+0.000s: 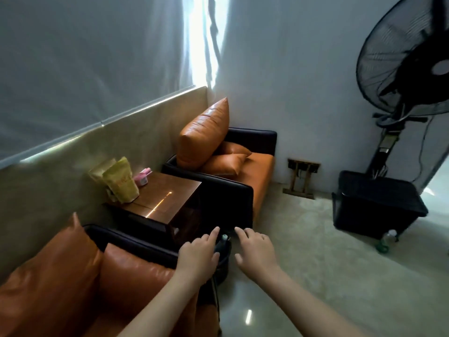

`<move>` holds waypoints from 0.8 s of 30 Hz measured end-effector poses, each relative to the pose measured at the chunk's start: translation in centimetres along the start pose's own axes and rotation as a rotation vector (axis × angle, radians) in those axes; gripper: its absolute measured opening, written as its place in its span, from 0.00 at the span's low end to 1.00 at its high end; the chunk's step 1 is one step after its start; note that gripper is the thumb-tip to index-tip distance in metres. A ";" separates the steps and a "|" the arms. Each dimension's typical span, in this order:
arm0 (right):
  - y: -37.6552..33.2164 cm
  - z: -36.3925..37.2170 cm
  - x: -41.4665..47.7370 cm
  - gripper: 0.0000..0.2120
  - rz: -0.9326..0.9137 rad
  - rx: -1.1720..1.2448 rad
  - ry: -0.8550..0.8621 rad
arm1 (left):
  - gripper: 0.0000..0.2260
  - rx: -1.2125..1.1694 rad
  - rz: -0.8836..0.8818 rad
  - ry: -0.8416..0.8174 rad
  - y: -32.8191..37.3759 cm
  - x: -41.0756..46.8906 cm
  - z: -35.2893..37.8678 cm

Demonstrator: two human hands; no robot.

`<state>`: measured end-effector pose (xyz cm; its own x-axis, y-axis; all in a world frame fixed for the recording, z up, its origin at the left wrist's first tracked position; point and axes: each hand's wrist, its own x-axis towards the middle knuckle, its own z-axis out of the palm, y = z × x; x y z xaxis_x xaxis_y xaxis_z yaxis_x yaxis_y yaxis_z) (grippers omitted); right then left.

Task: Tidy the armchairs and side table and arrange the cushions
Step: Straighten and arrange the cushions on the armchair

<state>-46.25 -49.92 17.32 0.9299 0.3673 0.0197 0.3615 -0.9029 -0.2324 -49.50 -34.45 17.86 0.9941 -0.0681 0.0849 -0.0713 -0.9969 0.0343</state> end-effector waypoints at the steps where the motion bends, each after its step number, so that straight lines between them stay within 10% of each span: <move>1: 2.0 -0.6 0.3 0.32 0.029 -0.017 -0.013 | 0.29 0.024 0.012 -0.007 1.7 1.4 0.0; 24: 25.4 -5.6 14.2 0.18 0.157 -0.044 -0.012 | 0.15 0.032 0.138 -0.066 15.1 26.9 3.8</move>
<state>-23.43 -68.90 17.08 0.9745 0.2229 -0.0257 0.2143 -0.9584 -0.1884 -23.49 -51.49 16.84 0.9784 -0.2056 0.0213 -0.2056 -0.9786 -0.0045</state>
